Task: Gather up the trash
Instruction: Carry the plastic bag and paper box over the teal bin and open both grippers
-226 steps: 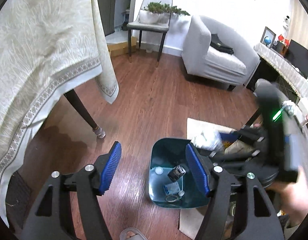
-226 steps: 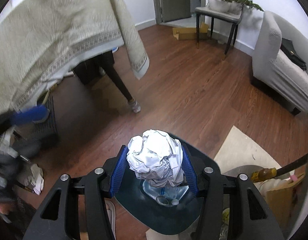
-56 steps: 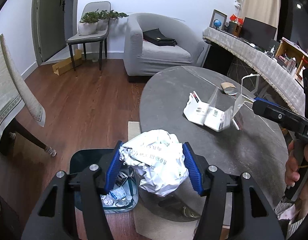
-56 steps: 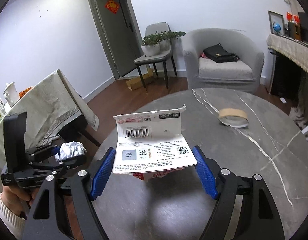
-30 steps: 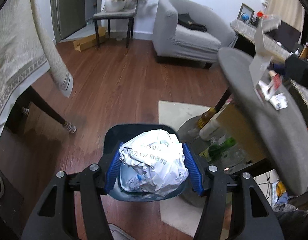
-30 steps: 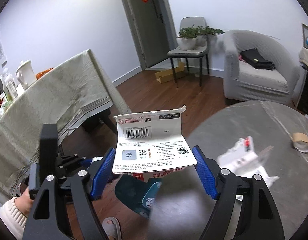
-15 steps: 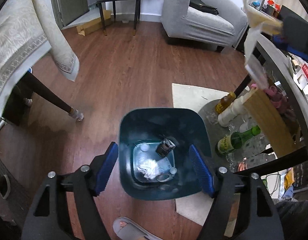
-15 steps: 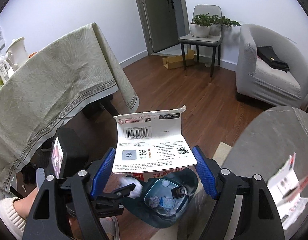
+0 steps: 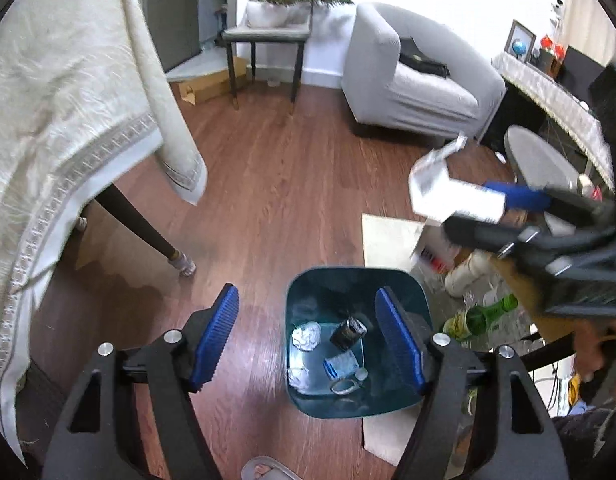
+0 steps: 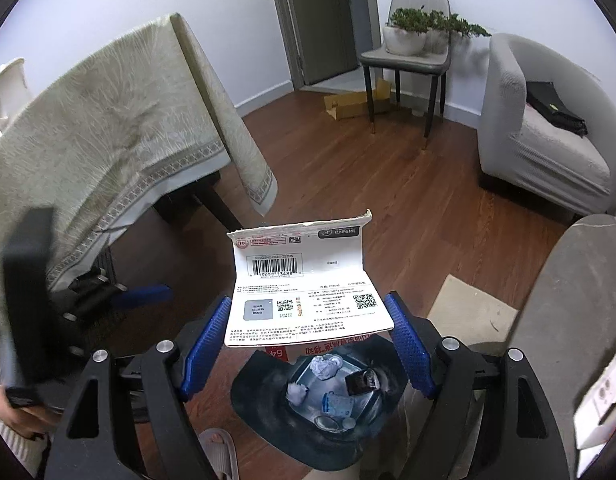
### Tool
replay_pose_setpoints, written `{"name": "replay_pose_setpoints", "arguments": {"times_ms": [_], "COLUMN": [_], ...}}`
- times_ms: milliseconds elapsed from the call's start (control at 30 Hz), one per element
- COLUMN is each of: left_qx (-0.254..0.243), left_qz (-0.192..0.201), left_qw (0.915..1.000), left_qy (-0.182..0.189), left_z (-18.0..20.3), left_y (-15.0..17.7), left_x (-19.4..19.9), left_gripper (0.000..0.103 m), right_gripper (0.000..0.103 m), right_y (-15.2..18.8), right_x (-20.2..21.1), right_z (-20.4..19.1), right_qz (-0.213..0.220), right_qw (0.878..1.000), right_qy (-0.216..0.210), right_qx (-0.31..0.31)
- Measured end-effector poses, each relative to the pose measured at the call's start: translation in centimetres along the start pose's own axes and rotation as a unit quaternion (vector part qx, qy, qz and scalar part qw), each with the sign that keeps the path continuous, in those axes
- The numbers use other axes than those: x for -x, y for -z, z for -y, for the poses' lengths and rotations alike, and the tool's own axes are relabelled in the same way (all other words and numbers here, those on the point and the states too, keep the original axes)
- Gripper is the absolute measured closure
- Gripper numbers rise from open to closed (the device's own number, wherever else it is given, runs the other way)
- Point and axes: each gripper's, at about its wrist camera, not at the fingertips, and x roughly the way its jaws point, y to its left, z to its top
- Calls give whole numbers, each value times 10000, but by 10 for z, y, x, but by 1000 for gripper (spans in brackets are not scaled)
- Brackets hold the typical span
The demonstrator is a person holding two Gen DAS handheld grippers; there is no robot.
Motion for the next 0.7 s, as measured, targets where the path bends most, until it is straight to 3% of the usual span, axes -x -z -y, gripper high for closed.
{"name": "replay_pose_setpoints", "arguments": {"times_ms": [433, 700], "left_qx": [343, 142], "left_qz": [592, 819], "left_qw": [9976, 9962], "left_qy": [122, 248], "left_z": [-13, 2], "left_y": [-26, -36], "left_x": [54, 77], "left_gripper": [54, 67], "right_gripper": [25, 25], "right_y": [30, 54], "right_x": [-53, -78], "right_z": [-13, -19], "right_qz": [-713, -1130], "right_qw": [9969, 9924], "right_qy": [179, 260], "right_qx": [263, 415]}}
